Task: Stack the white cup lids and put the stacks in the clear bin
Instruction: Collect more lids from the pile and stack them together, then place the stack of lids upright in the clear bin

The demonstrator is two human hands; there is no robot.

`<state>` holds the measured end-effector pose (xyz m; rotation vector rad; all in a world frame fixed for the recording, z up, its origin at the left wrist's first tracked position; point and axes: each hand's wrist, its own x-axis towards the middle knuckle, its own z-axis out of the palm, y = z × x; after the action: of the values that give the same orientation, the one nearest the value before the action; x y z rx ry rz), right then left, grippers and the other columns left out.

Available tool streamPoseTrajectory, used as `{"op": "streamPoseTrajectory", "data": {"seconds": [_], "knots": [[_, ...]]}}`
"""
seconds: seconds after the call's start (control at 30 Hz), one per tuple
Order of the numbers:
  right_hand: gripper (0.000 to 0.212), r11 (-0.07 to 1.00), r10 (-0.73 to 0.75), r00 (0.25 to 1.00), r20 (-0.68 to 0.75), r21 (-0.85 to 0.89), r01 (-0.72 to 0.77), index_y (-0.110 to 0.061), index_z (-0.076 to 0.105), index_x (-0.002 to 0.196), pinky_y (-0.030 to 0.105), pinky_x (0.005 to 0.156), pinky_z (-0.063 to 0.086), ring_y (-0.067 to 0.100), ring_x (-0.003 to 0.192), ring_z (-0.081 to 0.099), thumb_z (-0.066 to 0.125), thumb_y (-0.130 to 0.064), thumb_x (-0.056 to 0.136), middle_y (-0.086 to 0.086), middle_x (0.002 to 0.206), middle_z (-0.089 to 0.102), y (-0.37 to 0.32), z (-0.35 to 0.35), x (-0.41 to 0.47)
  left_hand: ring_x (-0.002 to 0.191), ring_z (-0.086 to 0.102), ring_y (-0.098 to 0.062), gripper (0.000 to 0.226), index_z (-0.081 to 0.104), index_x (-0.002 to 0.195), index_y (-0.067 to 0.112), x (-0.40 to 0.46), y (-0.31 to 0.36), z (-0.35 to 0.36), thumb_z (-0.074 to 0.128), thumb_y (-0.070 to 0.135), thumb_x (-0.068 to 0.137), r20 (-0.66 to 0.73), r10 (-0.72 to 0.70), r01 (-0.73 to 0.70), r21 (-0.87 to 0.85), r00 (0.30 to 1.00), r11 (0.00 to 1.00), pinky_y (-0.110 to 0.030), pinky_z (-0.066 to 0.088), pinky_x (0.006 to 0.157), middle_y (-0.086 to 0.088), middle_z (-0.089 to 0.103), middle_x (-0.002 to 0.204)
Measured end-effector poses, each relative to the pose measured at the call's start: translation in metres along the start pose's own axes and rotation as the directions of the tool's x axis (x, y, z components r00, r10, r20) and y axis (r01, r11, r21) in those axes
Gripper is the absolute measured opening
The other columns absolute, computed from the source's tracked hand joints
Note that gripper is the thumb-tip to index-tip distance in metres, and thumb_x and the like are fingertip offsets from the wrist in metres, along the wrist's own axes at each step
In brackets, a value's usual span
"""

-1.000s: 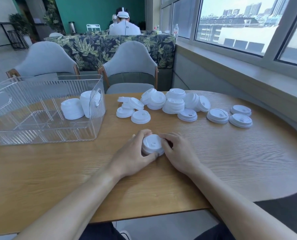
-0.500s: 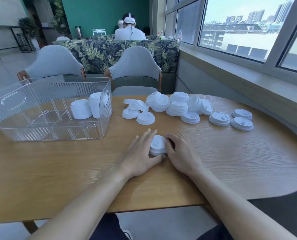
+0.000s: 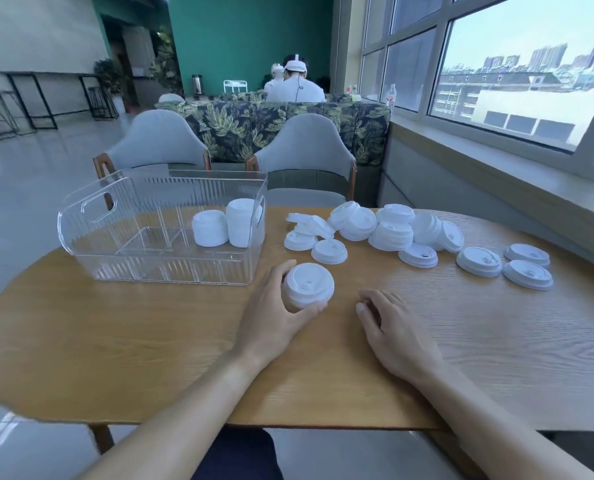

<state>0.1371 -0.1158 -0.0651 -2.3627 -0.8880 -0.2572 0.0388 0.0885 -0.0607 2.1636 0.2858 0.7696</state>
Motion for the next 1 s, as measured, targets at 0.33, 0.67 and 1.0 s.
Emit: {"op": "streamPoseTrajectory", "data": {"seconds": [0.33, 0.67, 1.0], "knots": [[0.030, 0.993, -0.118, 0.991, 0.060, 0.006, 0.117, -0.025, 0.058, 0.123, 0.023, 0.096, 0.041, 0.003, 0.121, 0.045, 0.041, -0.041, 0.104, -0.018, 0.121, 0.058, -0.042, 0.035, 0.028, 0.111, 0.056, 0.006, 0.064, 0.053, 0.123, 0.032, 0.049, -0.020, -0.088, 0.091, 0.044, 0.073, -0.260, 0.027, -0.038, -0.038, 0.965, 0.999, -0.006, 0.041, 0.086, 0.024, 0.059, 0.121], [0.028, 0.988, -0.155, 0.984, 0.087, 0.009, 0.155, -0.027, 0.061, 0.113, 0.022, 0.091, 0.040, 0.003, 0.113, 0.048, 0.041, -0.044, 0.102, -0.017, 0.109, 0.059, -0.059, 0.068, 0.073, 0.122, 0.051, -0.016, 0.075, 0.045, 0.138, 0.016, 0.142, -0.079, -0.132, 0.086, 0.032, 0.078, -0.261, -0.109, 0.157, 0.170, 0.959, 0.973, -0.028, 0.039, 0.094, 0.002, 0.054, 0.137], [0.027, 0.991, -0.131, 0.986, 0.103, -0.005, 0.132, -0.034, 0.061, 0.110, 0.019, 0.081, 0.035, -0.001, 0.114, 0.045, 0.039, -0.047, 0.102, -0.021, 0.110, 0.057, -0.063, 0.086, 0.109, 0.113, 0.049, -0.020, 0.067, 0.046, 0.136, 0.014, 0.207, -0.119, -0.143, 0.081, 0.032, 0.081, -0.133, -0.187, 0.223, 0.348, 0.973, 0.911, -0.031, 0.038, 0.085, -0.003, 0.052, 0.139]]}}
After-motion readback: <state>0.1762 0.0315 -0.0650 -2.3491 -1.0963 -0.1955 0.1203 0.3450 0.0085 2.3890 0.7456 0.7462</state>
